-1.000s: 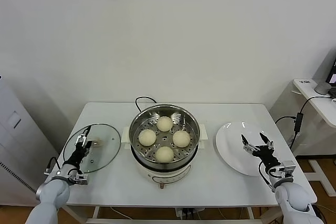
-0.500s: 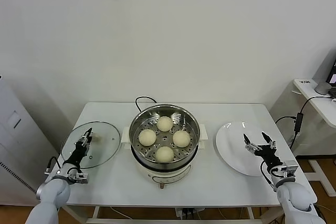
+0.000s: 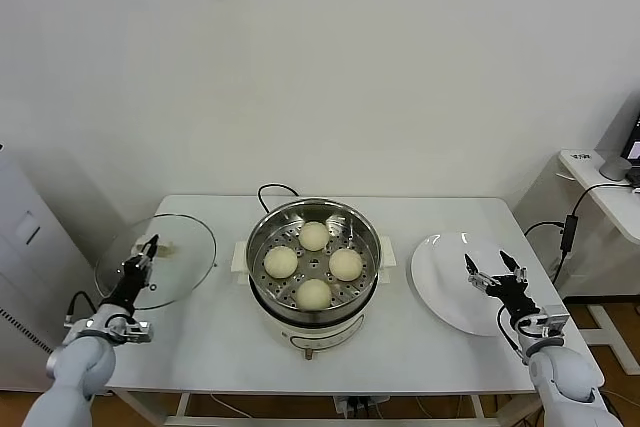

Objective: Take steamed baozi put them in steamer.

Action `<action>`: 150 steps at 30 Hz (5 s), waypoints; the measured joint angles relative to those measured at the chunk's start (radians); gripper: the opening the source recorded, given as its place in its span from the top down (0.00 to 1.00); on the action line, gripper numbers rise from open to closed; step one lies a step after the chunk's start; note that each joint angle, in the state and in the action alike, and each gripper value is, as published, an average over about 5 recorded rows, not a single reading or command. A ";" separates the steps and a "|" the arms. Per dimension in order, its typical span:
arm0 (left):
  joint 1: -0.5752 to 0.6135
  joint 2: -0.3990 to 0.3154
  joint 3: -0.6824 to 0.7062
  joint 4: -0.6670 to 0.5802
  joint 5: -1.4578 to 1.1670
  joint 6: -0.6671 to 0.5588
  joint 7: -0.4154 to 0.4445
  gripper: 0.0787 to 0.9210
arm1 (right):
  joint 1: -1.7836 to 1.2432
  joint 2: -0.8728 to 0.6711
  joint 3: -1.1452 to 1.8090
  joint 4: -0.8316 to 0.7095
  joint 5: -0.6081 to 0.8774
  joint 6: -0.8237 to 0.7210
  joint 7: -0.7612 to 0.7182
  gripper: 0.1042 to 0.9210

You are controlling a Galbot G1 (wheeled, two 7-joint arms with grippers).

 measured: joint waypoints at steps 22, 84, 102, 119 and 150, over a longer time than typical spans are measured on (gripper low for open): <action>0.018 0.167 0.188 -0.519 -0.267 0.378 0.302 0.97 | 0.005 -0.004 0.005 0.012 0.009 -0.005 0.002 0.12; -0.158 -0.205 0.800 -0.537 0.244 0.838 0.524 0.97 | -0.001 -0.007 0.010 -0.014 0.004 -0.002 -0.004 0.12; -0.145 -0.229 0.805 -0.495 0.249 0.826 0.502 0.97 | -0.005 -0.003 0.015 -0.018 0.002 0.000 -0.008 0.12; -0.128 -0.227 0.794 -0.481 0.217 0.817 0.464 0.87 | -0.011 -0.004 0.020 -0.017 -0.001 0.003 -0.015 0.12; 0.047 -0.054 0.184 -0.786 -1.012 0.525 0.373 0.12 | -0.028 0.008 0.007 0.026 0.015 -0.020 0.022 0.12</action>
